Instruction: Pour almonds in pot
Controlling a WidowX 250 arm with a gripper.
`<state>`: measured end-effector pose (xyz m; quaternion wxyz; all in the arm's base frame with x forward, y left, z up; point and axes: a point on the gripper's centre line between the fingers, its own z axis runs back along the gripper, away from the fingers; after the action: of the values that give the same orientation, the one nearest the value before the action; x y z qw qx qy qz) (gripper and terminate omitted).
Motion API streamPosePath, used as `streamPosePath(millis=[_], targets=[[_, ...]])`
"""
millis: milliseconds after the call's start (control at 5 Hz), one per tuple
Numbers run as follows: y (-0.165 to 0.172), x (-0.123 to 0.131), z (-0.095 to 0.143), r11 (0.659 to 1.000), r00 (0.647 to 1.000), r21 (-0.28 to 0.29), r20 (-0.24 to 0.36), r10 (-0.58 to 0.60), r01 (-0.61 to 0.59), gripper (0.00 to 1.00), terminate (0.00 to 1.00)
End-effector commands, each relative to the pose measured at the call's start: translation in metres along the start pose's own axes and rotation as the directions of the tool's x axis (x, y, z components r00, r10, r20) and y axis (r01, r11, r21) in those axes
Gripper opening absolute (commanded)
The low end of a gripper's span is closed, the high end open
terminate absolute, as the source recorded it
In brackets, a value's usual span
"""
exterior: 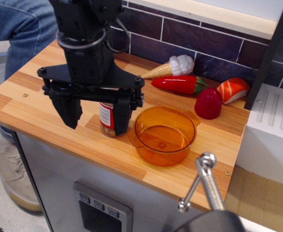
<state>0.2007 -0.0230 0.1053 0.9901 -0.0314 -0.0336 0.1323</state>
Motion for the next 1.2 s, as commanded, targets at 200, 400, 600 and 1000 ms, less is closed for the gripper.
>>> streamPosePath(millis=[200, 400, 600, 1000], targets=[[0.0, 0.011, 0.02, 0.97, 0.99, -0.199, -0.052, 0.13, -0.138, 1.0, 0.0], [0.016, 0.024, 0.031, 0.898, 0.954, -0.327, -0.166, 0.251, -0.293, 1.0, 0.0], [0.035, 0.044, 0.035, 0.798, 0.882, -0.381, -0.271, 0.386, -0.467, 1.0, 0.0], [0.07, 0.088, 0.024, 0.525, 0.573, -0.255, -0.518, 0.635, -0.812, 1.0, 0.0]])
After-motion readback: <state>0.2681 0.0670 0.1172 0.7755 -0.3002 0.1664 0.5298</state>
